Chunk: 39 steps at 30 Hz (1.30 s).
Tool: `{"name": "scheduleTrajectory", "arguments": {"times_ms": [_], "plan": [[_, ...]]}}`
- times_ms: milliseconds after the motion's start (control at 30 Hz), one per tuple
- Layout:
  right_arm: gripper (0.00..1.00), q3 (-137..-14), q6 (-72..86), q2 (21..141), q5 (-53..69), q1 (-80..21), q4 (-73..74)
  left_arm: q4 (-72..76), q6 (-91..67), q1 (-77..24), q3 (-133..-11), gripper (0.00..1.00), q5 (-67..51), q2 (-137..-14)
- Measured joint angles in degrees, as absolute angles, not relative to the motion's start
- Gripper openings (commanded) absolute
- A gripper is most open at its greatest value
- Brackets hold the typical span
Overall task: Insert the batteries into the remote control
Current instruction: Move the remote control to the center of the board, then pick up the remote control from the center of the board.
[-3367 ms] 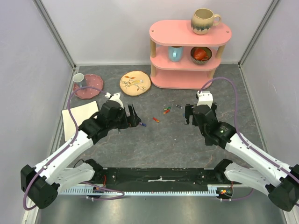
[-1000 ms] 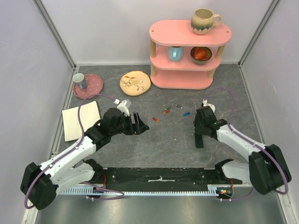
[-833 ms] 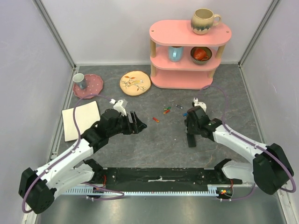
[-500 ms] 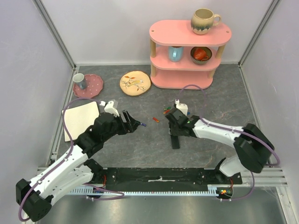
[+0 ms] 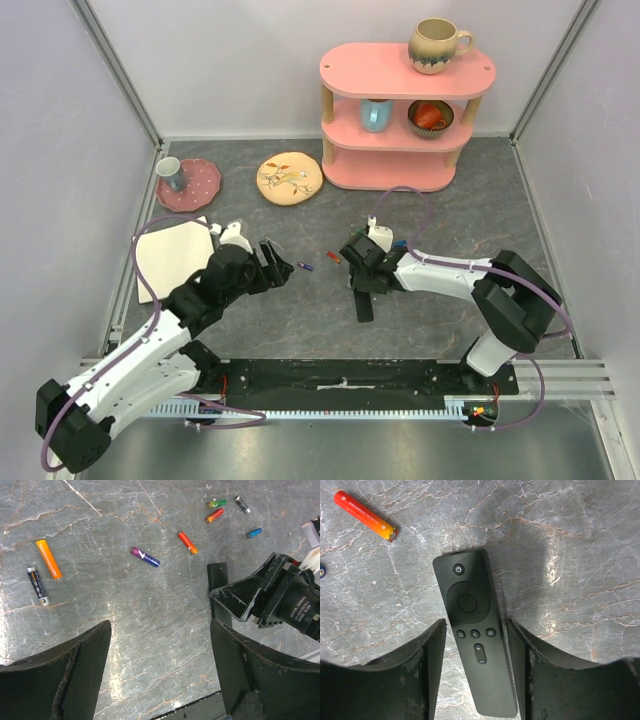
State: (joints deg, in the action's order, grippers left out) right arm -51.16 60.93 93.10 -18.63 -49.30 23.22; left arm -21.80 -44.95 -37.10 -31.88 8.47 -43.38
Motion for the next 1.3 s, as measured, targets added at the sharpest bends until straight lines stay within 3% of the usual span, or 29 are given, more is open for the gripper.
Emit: {"name": "scheduleTrajectory", "arguments": {"times_ms": [300, 467, 733, 1000, 1300], "plan": [[0.73, -51.2, 60.5, 91.8, -18.3, -49.3, 23.5, -22.6, -45.0, -37.1, -32.0, 0.93, 9.1, -46.9], [0.77, -49.6, 56.8, 79.9, -21.7, -49.4, 25.6, -22.0, -45.1, -40.0, -33.4, 0.89, 10.7, -50.6], [0.84, -44.1, 47.8, 53.3, -30.7, -49.4, 30.1, -20.2, -47.8, -56.6, -47.8, 0.86, 18.5, -74.6], [0.86, -40.0, 44.4, 48.6, -33.1, -49.4, 35.5, -28.6, -54.0, -58.6, -66.3, 0.88, 21.4, -95.5], [0.86, -38.2, 43.9, 43.0, -33.5, -49.4, 36.6, -28.8, -54.6, -58.7, -70.0, 0.83, 19.1, -103.4]]}}
